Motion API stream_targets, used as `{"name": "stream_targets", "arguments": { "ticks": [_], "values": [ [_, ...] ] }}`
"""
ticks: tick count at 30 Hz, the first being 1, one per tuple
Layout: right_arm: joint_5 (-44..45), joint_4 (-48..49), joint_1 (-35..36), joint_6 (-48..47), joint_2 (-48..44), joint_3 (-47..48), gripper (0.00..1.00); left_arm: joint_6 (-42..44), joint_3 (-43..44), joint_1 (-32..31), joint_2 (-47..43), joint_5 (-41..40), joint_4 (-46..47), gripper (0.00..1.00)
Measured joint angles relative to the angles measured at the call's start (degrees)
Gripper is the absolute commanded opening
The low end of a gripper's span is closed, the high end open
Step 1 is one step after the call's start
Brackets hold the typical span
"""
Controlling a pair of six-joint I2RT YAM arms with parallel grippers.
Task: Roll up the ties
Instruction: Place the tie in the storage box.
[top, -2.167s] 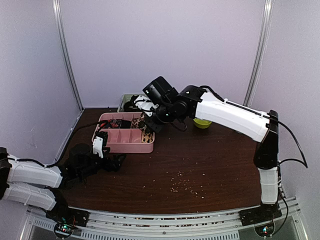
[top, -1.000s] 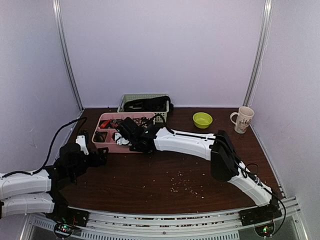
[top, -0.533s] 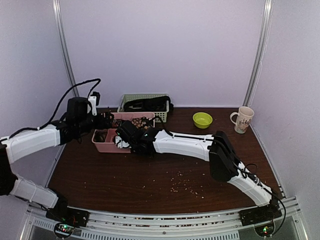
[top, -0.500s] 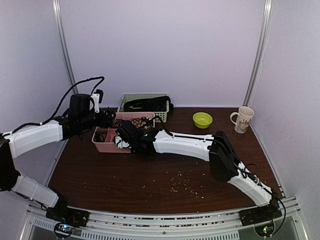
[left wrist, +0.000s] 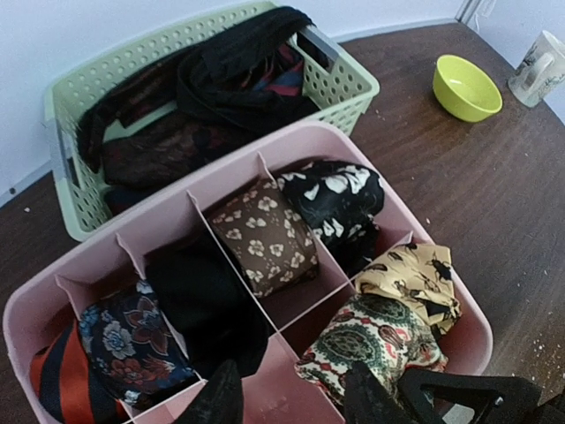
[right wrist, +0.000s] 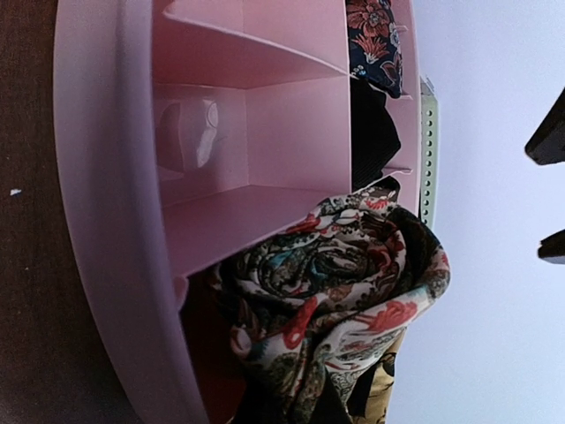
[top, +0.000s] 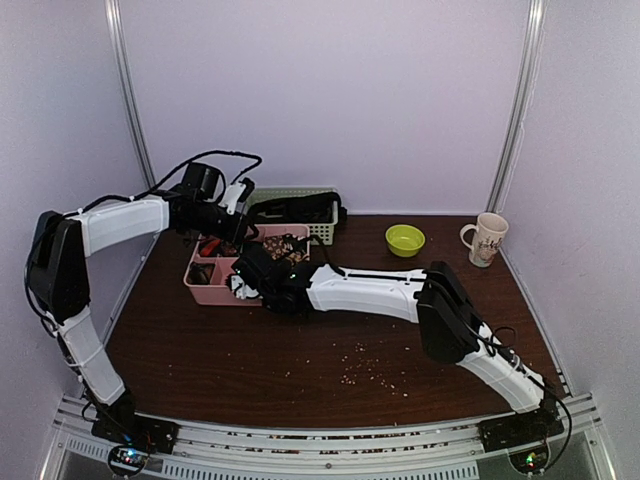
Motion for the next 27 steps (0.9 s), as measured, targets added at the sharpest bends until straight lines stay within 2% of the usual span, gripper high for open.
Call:
{"name": "stream_targets", "arguments": {
  "ticks": [4, 11, 25, 27],
  "values": [
    [0.09, 0.17, 0.02, -0.02, -0.02, -0.07, 0.0, 1.79, 1.27, 0.0, 2.95, 2.6, -2.49, 0.34],
    [0.33, 0.55, 0.04, -0.44, -0.11, -0.33, 0.0, 4.87, 3.82, -0.7, 8.7, 3.23, -6.73, 0.33],
    [1.36, 1.6, 0.04, -0.87, -0.85, -2.1, 0.0, 9.22, 7.87, -3.54, 14.21, -2.99, -9.42, 0.32],
    [1.38, 1.79, 0.04, -0.98, -0.85, -2.19, 0.05, 9.27, 7.85, -3.76, 14.08, -3.93, -9.42, 0.34]
  ]
}}
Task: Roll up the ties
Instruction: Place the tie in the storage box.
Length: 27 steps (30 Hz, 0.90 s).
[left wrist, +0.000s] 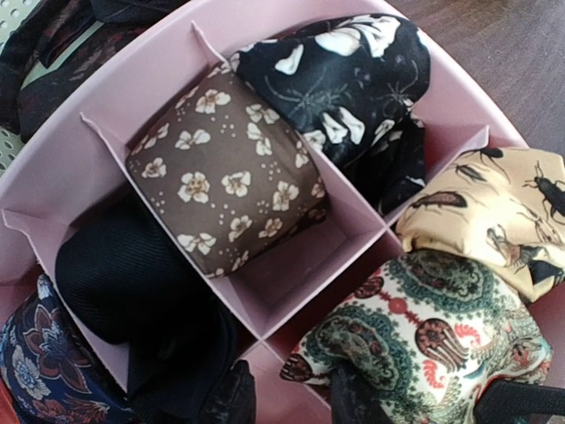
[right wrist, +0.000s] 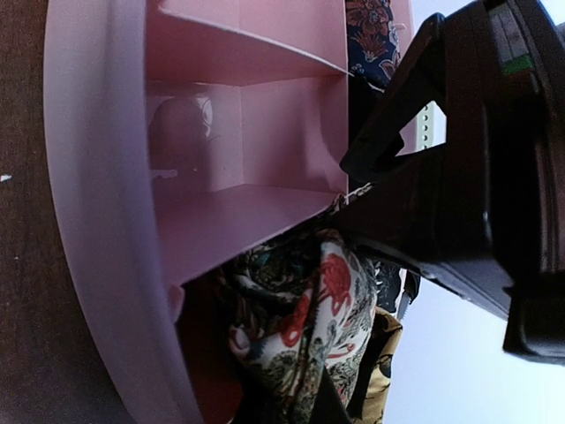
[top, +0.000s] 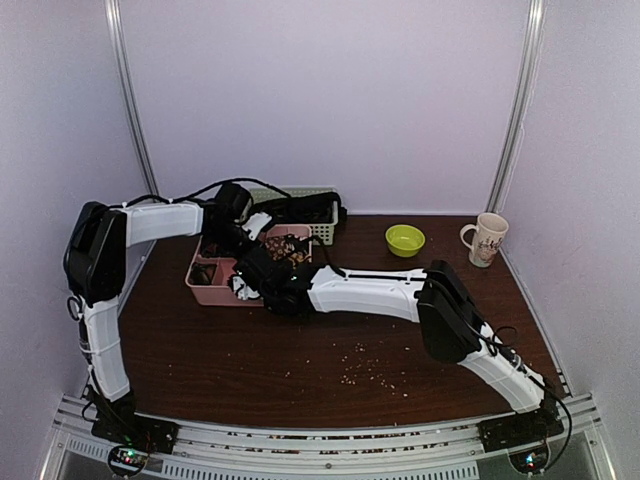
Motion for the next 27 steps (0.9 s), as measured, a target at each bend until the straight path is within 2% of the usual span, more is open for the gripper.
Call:
{"name": "stream_targets", "arguments": {
  "ticks": [4, 10, 15, 24, 27],
  "values": [
    [0.22, 0.33, 0.02, -0.35, -0.02, -0.13, 0.15, -0.04, -0.33, -0.17, -0.81, -1.7, -0.04, 0.35],
    [0.33, 0.98, 0.0, 0.11, -1.99, -2.19, 0.37, -0.15, -0.35, -0.09, -2.58, -3.5, -1.29, 0.38],
    [-0.26, 2.29, 0.02, 0.35, -5.51, -6.95, 0.48, -0.7, -0.35, 0.33, -4.22, -4.13, -1.29, 0.41],
    [-0.79, 6.08, 0.13, -0.04, -10.32, -13.81, 0.66, -1.64, -0.98, 1.09, -6.99, -5.22, -1.03, 0.59],
    [-1.22, 7.21, 0.33, 0.04, -11.69, -15.45, 0.73, -2.1, -1.79, 1.62, -9.05, -5.66, -0.74, 0.61]
  ]
}}
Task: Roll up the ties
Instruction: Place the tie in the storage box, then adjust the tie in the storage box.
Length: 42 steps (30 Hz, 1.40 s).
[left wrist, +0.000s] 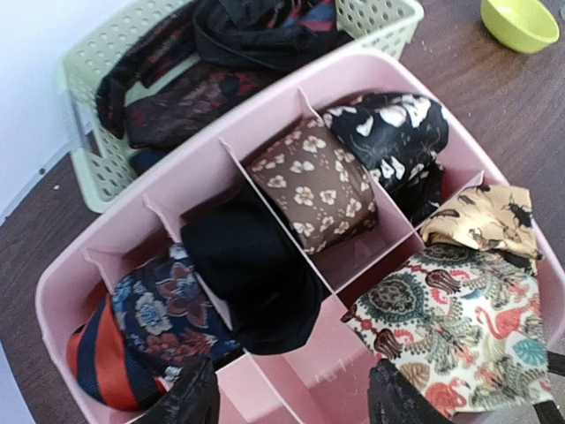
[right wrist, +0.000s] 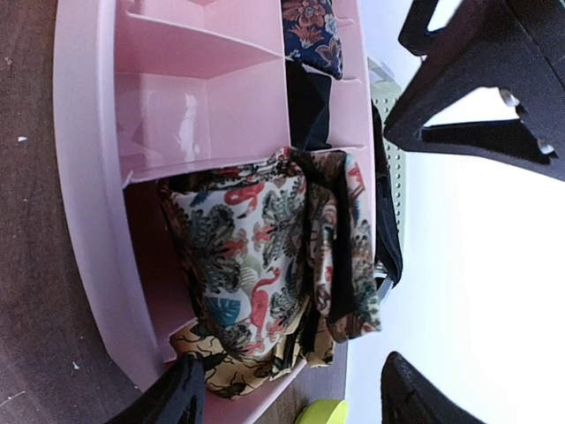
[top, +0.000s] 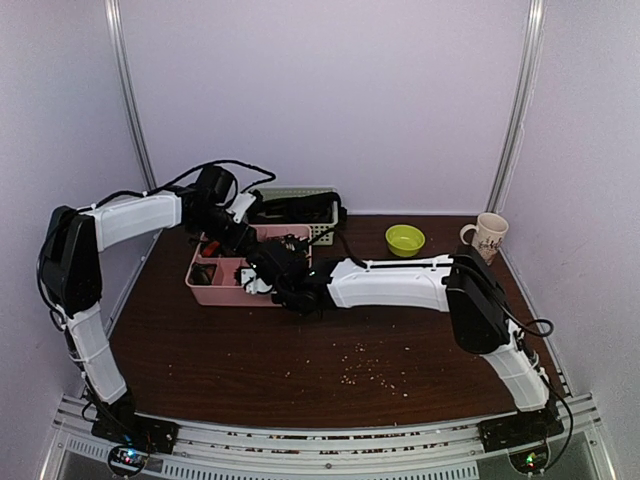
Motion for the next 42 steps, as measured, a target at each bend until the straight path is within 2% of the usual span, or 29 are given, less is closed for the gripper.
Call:
{"name": "stream_targets", "arguments": {
  "ticks": [6, 8, 18, 33, 42],
  "values": [
    [-1.31, 3.26, 0.66, 0.46, -4.57, -4.35, 0.95, -0.24, -0.94, 0.66, -4.35, -0.07, 1.44, 0.61],
    [-2.1, 4.24, 0.96, 1.01, -7.21, -6.54, 0.98, -0.28, -1.22, 0.66, -5.2, 0.39, 1.97, 0.61],
    [-5.95, 11.8, 2.58, 10.14, -24.68, -23.8, 1.0, -0.79, -1.66, -0.04, -4.42, 2.89, 2.82, 0.56],
    [-8.17, 18.93, 0.33, 31.76, -50.86, -49.86, 1.0, -0.39, -4.72, -7.69, -0.22, -0.24, 3.89, 0.52],
    [-8.26, 20.5, -2.51, 36.85, -59.41, -56.92, 1.0, -0.13, -6.27, -10.01, 2.16, -4.39, 4.07, 0.51]
  ]
}}
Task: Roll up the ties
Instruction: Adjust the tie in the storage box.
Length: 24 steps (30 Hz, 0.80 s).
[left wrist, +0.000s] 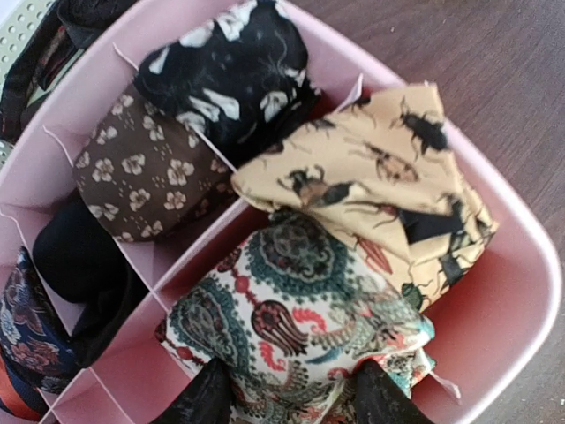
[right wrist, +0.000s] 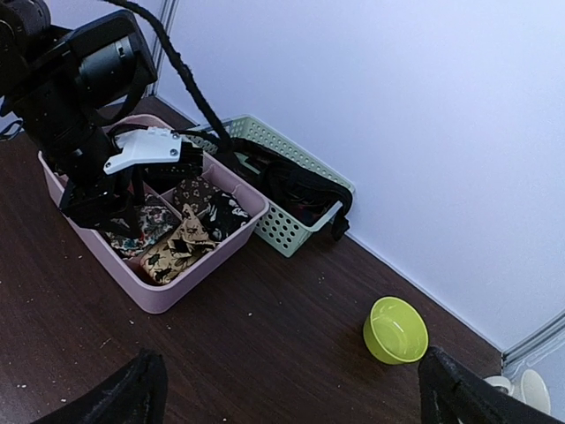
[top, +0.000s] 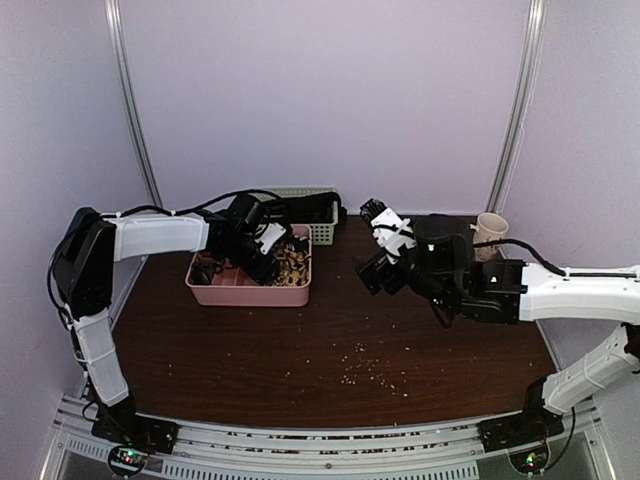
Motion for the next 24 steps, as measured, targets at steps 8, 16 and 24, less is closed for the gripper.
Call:
{"name": "stream_targets", "arguments": {
  "ticks": [8, 16, 24],
  "values": [
    [0.39, 3.23, -1.46, 3.34, -5.79, -7.56, 1.0, -0.66, -5.53, -0.63, 0.59, -2.27, 8.83, 0.51],
    [0.92, 6.08, -2.95, 6.21, -11.45, -11.17, 1.0, -1.4, -7.26, -0.87, -0.09, -3.8, 13.22, 0.6],
    [-0.2, 2.45, -3.89, 10.16, -12.46, -11.17, 1.0, -1.44, -7.41, -1.77, -6.25, -4.11, 6.25, 0.72]
  ]
}}
